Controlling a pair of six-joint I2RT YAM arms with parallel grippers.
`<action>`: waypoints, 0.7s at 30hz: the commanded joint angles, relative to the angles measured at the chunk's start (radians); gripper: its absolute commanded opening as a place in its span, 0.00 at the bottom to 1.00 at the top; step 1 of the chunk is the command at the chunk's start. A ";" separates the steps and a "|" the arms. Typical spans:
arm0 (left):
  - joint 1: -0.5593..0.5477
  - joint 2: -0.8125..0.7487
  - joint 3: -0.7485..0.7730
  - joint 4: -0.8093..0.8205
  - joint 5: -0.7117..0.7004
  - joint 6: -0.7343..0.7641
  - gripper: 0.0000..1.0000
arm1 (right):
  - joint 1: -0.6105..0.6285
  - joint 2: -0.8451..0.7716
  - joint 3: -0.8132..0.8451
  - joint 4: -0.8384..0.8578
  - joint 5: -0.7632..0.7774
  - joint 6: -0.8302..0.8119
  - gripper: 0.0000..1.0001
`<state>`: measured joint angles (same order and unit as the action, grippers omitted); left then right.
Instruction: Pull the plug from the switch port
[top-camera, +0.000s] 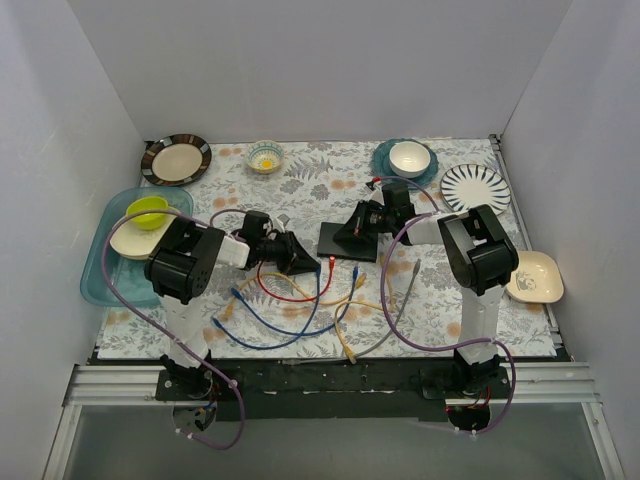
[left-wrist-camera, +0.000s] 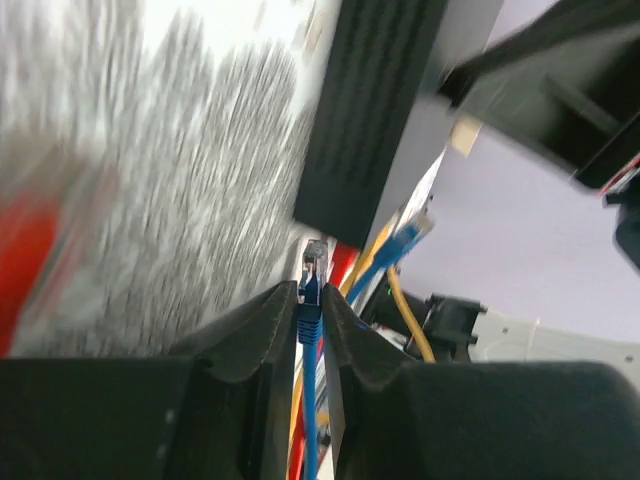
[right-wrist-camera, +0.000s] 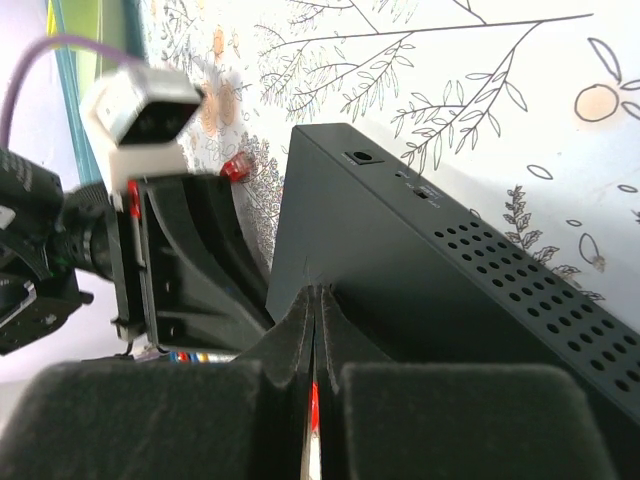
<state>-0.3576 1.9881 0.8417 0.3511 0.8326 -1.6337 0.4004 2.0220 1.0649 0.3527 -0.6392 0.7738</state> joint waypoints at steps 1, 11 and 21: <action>-0.004 -0.107 -0.102 -0.165 -0.003 0.089 0.00 | 0.015 0.040 0.009 -0.109 0.041 -0.041 0.01; 0.042 -0.340 -0.173 -0.316 -0.287 0.061 0.00 | -0.006 0.009 0.030 -0.100 0.116 -0.021 0.01; 0.066 -0.413 -0.070 -0.204 -0.322 -0.009 0.44 | -0.014 0.034 0.079 -0.132 0.104 -0.021 0.01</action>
<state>-0.2779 1.5341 0.7143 0.0212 0.4278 -1.6154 0.3927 2.0289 1.1286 0.2779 -0.5793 0.7807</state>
